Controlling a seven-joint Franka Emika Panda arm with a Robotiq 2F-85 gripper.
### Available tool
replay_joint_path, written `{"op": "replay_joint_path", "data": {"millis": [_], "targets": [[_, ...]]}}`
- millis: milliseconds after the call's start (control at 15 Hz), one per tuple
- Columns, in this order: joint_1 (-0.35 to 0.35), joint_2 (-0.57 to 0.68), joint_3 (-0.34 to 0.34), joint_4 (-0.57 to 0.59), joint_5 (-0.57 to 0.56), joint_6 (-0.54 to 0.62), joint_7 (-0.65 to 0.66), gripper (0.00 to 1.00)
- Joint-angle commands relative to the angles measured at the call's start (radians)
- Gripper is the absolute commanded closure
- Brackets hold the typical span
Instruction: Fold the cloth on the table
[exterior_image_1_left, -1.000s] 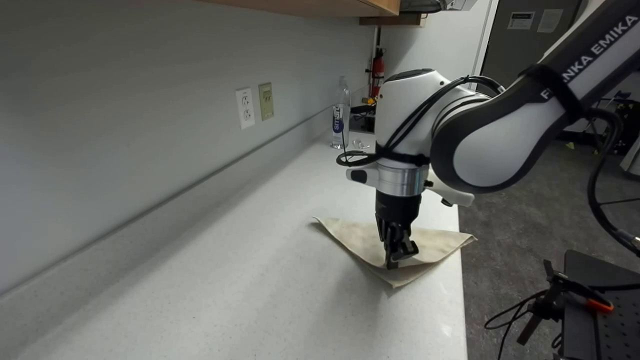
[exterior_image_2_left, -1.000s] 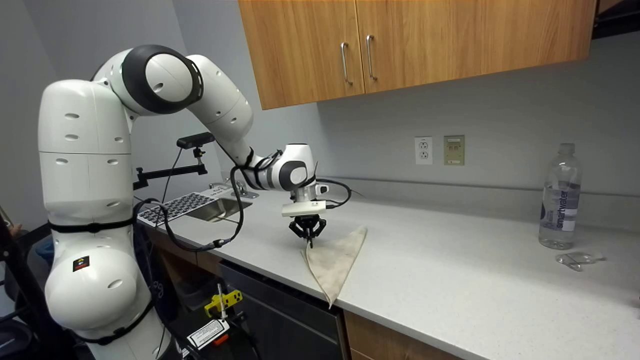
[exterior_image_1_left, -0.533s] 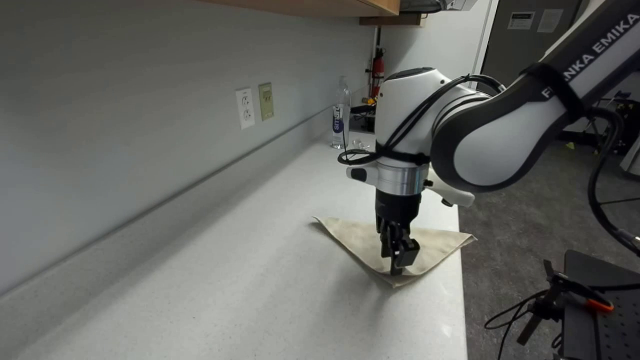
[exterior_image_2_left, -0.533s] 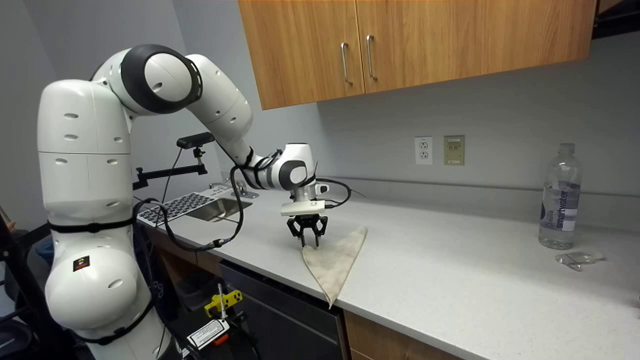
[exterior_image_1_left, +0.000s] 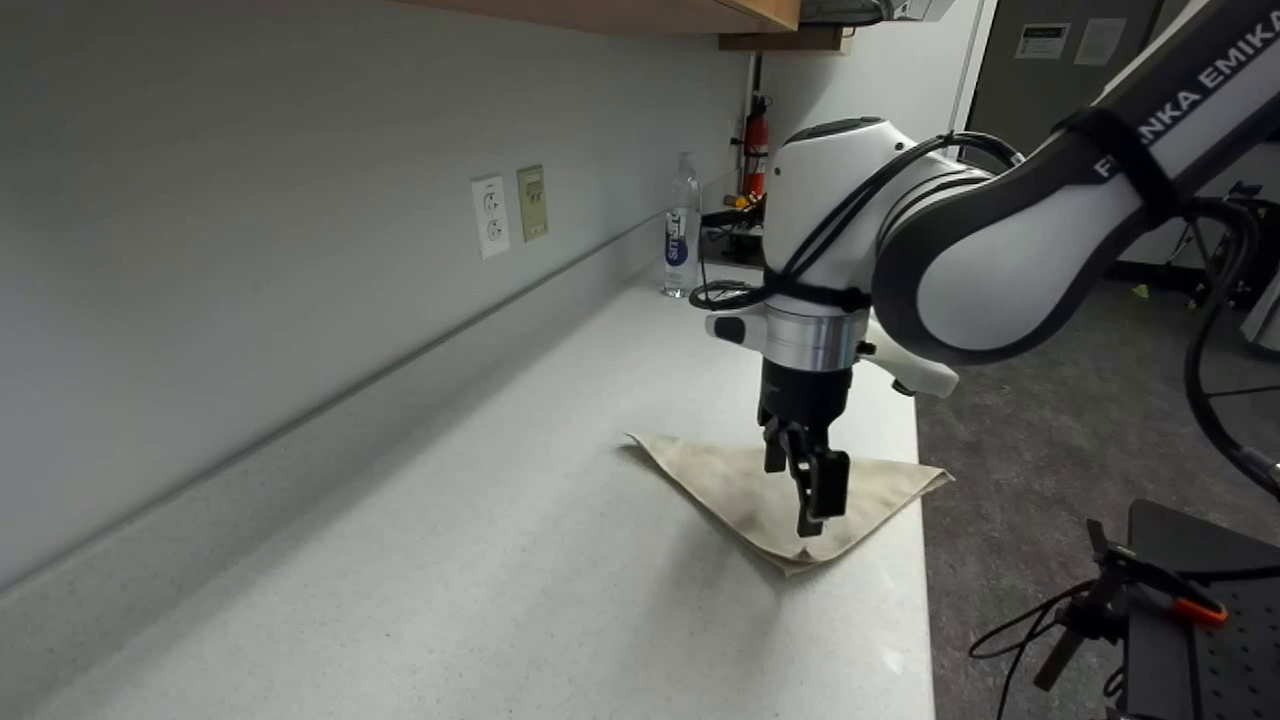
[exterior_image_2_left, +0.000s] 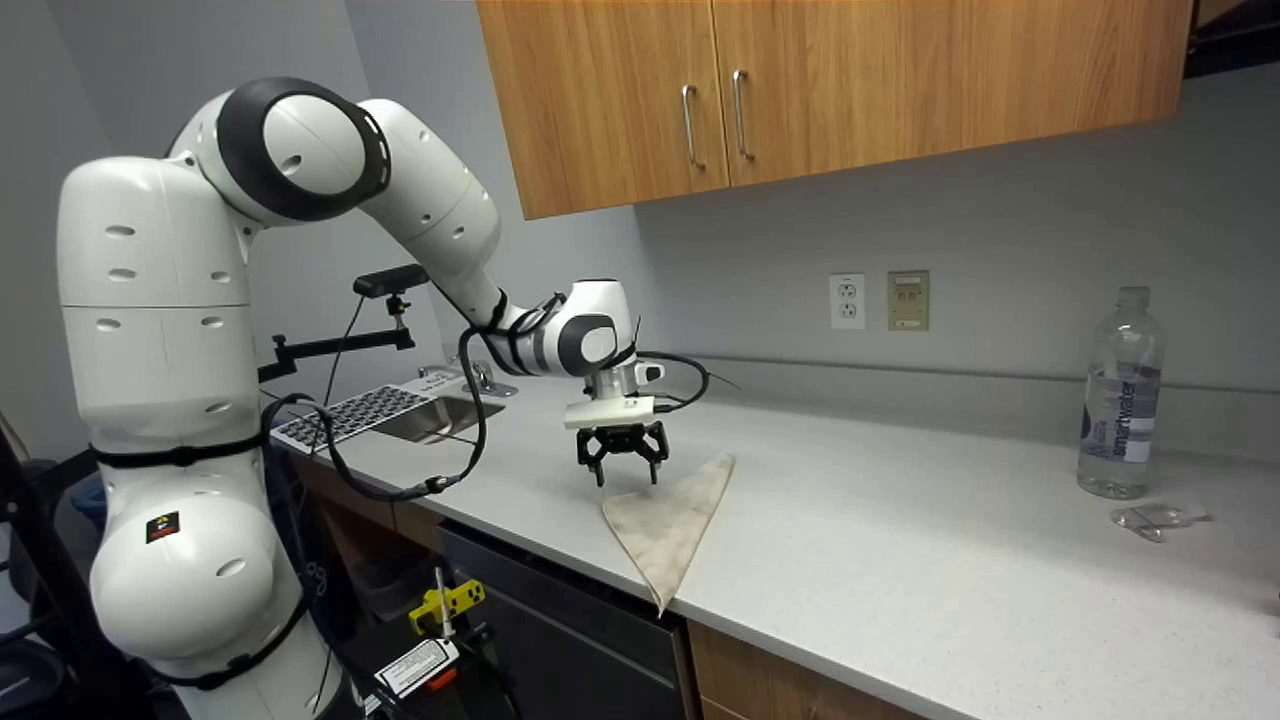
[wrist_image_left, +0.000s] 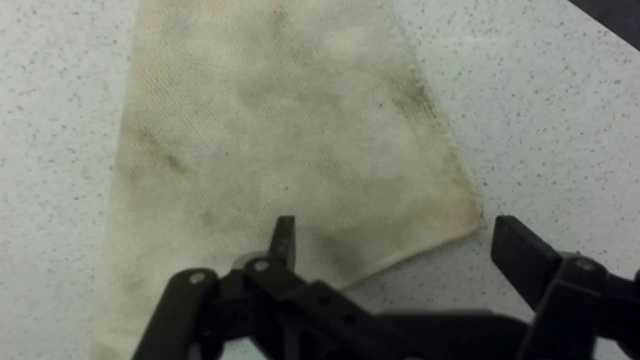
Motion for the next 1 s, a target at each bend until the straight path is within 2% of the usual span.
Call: {"op": "replay_joint_path", "data": {"millis": [0, 333, 933], "targets": [[-0.005, -0.07, -0.016, -0.057, -0.006, 0.042, -0.019, 0.0], [-0.006, -0.106, -0.064, -0.083, -0.073, 0.048, 0.021, 0.0], [-0.043, -0.232, -0.172, -0.25, -0.189, 0.043, 0.086, 0.0]]}}
